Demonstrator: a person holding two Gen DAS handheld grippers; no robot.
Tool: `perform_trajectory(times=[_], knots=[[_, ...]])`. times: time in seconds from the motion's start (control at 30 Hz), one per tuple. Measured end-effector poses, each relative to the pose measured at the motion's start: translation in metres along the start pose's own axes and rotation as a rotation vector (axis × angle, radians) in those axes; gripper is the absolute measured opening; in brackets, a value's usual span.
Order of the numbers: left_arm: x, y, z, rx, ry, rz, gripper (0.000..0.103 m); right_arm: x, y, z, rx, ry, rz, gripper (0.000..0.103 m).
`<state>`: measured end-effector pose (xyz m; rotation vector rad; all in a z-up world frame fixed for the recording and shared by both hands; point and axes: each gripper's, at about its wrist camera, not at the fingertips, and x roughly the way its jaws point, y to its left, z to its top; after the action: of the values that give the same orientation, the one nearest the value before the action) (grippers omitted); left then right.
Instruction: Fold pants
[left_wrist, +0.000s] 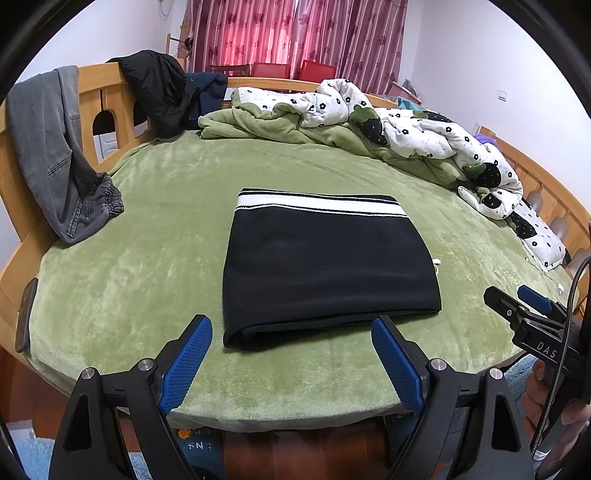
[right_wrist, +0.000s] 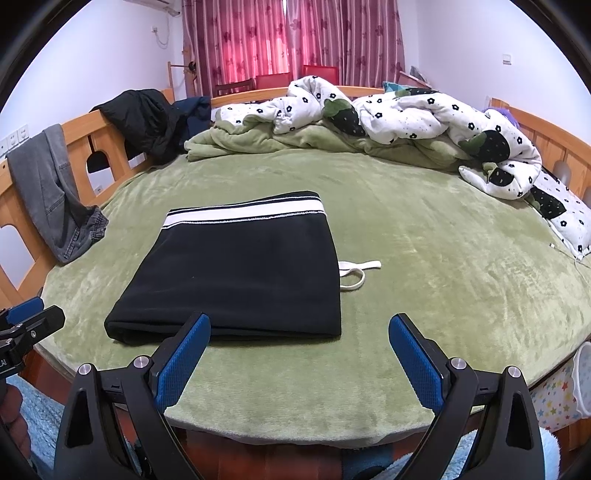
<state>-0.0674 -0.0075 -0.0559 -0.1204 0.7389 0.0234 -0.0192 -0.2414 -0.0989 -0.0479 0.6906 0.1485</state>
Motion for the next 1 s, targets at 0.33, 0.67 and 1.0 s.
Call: perform_trajectory(times=[0.33, 0.67, 1.0], knots=[[-0.0005, 0.0014, -0.0006, -0.004, 0.0, 0.002, 0.088, 0.002, 0.0034, -0.0021, 0.011, 0.004, 0.001, 0.096], [0.0, 0.0042, 0.0007, -0.002, -0.001, -0.001, 0.088, 0.0031, 0.0027, -0.0034, 0.018, 0.004, -0.003, 0.096], [-0.0038, 0.0013, -0.0009, -0.014, -0.005, 0.012, 0.088, 0.0029, 0.0021, -0.0028, 0.022, 0.005, -0.001, 0.096]])
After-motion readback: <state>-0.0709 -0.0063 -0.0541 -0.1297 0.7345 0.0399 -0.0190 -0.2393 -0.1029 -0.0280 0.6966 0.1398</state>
